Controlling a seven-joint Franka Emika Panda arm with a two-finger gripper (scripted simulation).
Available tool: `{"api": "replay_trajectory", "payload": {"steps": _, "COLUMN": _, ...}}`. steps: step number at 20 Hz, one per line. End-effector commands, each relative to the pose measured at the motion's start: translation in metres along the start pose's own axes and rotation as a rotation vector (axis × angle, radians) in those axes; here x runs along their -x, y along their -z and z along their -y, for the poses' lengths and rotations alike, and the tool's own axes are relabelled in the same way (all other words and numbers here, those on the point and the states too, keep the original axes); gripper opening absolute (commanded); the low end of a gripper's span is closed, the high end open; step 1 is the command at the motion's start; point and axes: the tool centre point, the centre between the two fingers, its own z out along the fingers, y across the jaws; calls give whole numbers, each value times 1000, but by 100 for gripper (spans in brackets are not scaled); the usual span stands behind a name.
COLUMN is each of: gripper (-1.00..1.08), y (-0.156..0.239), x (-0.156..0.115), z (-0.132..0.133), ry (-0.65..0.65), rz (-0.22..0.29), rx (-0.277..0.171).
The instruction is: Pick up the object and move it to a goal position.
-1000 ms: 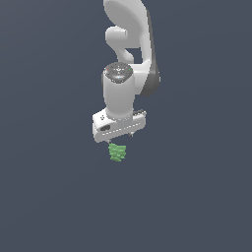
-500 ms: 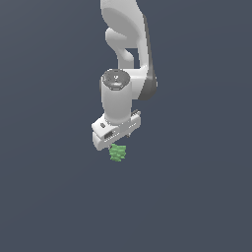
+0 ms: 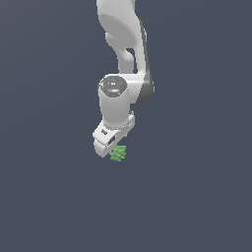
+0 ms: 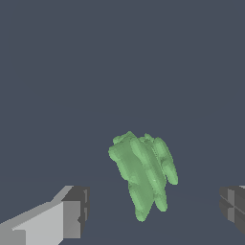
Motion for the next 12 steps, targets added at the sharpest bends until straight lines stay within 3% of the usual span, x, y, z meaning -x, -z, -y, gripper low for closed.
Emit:
{"api": "replay_trajectory", "payload": {"steps": 1, "gripper": 100, "y": -4, "x": 1, "z": -2, "ry": 67, "rz": -1, "rx": -2}}
{"api": "replay_trajectory", "payload": {"steps": 12, "gripper": 100, "y": -18, "x": 3, "z": -7, "ry": 316, "rz": -8, "rx": -9}}
